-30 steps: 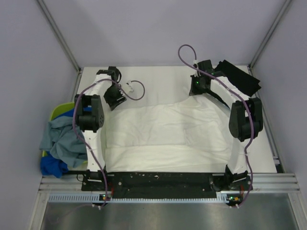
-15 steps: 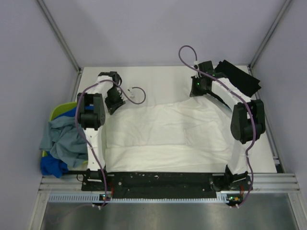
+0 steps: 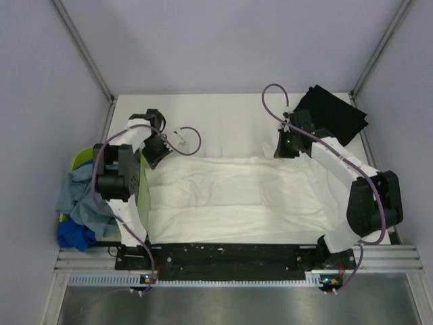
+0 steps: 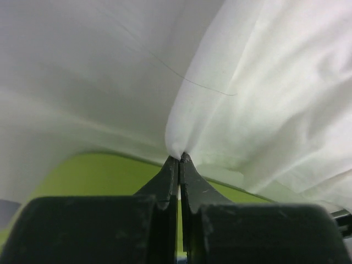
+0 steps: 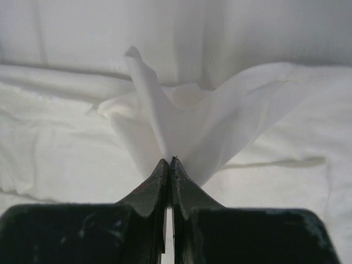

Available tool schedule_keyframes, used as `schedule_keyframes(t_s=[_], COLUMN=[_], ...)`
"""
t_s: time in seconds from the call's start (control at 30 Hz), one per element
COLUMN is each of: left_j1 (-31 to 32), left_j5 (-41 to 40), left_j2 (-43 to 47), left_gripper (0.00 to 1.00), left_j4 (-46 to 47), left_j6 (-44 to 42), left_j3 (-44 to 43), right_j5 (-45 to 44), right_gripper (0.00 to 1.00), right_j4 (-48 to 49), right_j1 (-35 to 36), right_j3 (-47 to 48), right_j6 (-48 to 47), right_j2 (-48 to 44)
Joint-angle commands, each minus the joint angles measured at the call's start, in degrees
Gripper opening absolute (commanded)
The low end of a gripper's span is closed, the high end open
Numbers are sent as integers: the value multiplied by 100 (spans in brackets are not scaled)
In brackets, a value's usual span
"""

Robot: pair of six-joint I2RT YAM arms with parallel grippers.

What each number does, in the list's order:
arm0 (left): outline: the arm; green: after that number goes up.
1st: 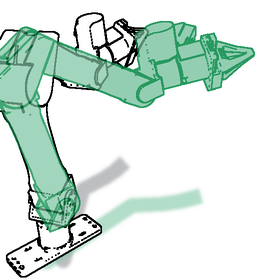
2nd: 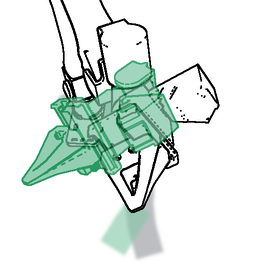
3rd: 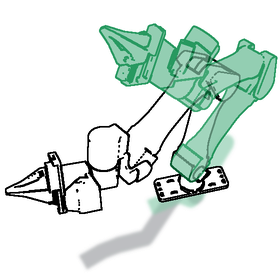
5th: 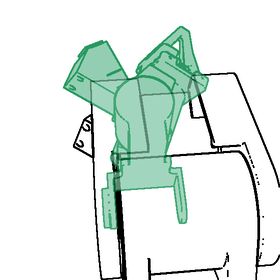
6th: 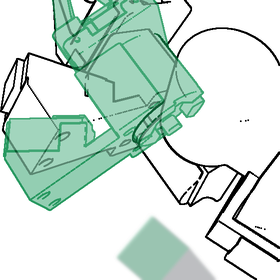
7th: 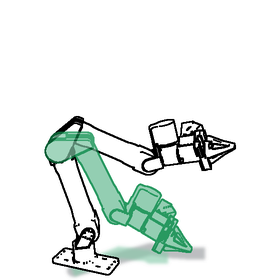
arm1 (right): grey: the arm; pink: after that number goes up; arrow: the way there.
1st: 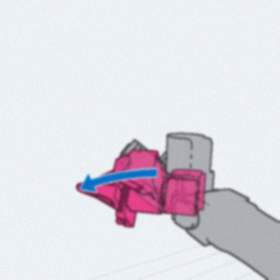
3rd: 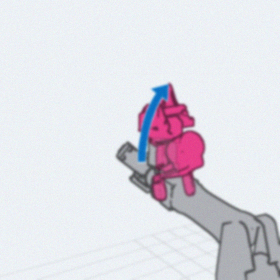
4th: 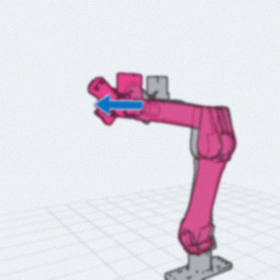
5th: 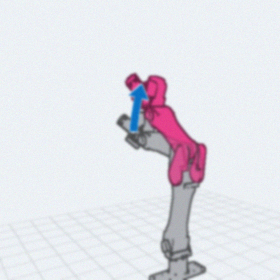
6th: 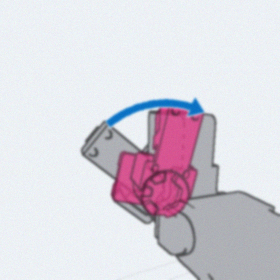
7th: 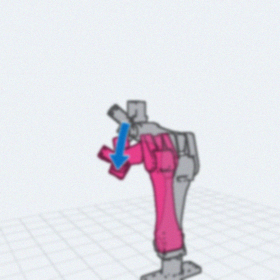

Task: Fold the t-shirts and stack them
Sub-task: Grap the side of the flattened tshirt furthest away from the robot with both arms, then fold the other side of the tshirt into a rectangle

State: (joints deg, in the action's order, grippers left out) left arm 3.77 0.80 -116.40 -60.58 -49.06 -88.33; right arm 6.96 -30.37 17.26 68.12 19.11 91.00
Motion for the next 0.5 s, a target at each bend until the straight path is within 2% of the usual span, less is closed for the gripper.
schedule_keyframes(t_s=[0.0, 0.17, 0.47], left_j1=[-25, 159, 941], left_j5=[263, 359, 448], left_j2=[1389, 2497, 3527], left_gripper=[0, 0, 0], left_j4=[643, 819, -85], left_j6=[221, 64, -288], left_j3=[921, 1836, 3066], right_j5=[-133, -318, -240], right_gripper=[0, 0, 0], right_j4=[461, 839, 874], right_j1=[102, 120, 146], right_j3=[-859, -2064, -3655], right_j6=[514, 1059, 1911], right_j2=[-977, -1962, -3307])
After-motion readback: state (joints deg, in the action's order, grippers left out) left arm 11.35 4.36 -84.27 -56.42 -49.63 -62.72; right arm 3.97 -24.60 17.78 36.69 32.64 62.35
